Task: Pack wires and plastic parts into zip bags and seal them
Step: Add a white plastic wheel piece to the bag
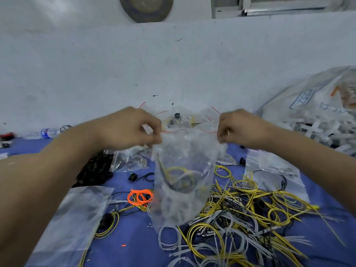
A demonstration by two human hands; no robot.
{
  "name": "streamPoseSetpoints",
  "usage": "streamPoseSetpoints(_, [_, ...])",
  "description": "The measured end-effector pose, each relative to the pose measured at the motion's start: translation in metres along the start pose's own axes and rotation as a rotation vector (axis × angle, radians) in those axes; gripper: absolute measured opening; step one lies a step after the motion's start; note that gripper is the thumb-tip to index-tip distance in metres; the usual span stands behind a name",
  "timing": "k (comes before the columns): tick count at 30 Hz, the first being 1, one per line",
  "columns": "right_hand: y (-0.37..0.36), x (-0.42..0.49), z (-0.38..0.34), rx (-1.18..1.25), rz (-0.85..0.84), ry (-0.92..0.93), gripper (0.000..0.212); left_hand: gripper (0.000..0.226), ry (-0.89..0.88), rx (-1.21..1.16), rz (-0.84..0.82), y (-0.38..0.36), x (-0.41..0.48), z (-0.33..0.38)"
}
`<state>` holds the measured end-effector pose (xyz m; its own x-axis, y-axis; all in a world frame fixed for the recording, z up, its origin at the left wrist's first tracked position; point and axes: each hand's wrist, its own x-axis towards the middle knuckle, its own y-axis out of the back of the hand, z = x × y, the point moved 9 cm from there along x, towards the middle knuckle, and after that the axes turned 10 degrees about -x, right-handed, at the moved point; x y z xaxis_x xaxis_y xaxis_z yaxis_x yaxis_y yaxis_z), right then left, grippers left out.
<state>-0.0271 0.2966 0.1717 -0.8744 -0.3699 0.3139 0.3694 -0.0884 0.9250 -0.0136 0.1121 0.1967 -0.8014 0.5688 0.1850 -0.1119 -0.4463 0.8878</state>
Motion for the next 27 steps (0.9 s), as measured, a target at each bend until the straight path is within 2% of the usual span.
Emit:
streamPoseSetpoints(2, [0.025, 0.000, 0.008, -0.009, 0.203, -0.019, 0.007, 0.011, -0.027, -0.100, 0.113, 0.021, -0.001, -0.001])
streamPoseSetpoints(3, [0.032, -0.001, 0.011, 0.021, 0.246, -0.020, 0.007, 0.011, -0.053, -0.115, 0.145, 0.026, -0.001, 0.000])
streamPoseSetpoints(7, [0.030, -0.004, 0.023, 0.210, 0.125, -0.016, 0.006, 0.006, -0.090, -0.087, 0.155, 0.012, 0.002, -0.002])
streamPoseSetpoints(10, [0.022, -0.010, 0.032, 0.370, 0.065, -0.051, 0.017, 0.003, -0.095, -0.084, 0.137, -0.002, 0.005, -0.007])
streamPoseSetpoints(15, [0.007, -0.018, 0.044, 0.573, 0.022, -0.082, 0.014, 0.015, -0.138, -0.139, 0.081, -0.013, 0.009, -0.006])
streamPoseSetpoints(20, [-0.002, -0.023, 0.046, 0.816, 0.077, -0.084, 0.024, 0.037, -0.138, -0.252, -0.031, -0.017, 0.007, -0.010])
streamPoseSetpoints(27, [-0.007, -0.020, 0.040, 0.811, -0.018, -0.062, 0.034, 0.046, -0.161, -0.238, -0.061, -0.022, 0.003, 0.000])
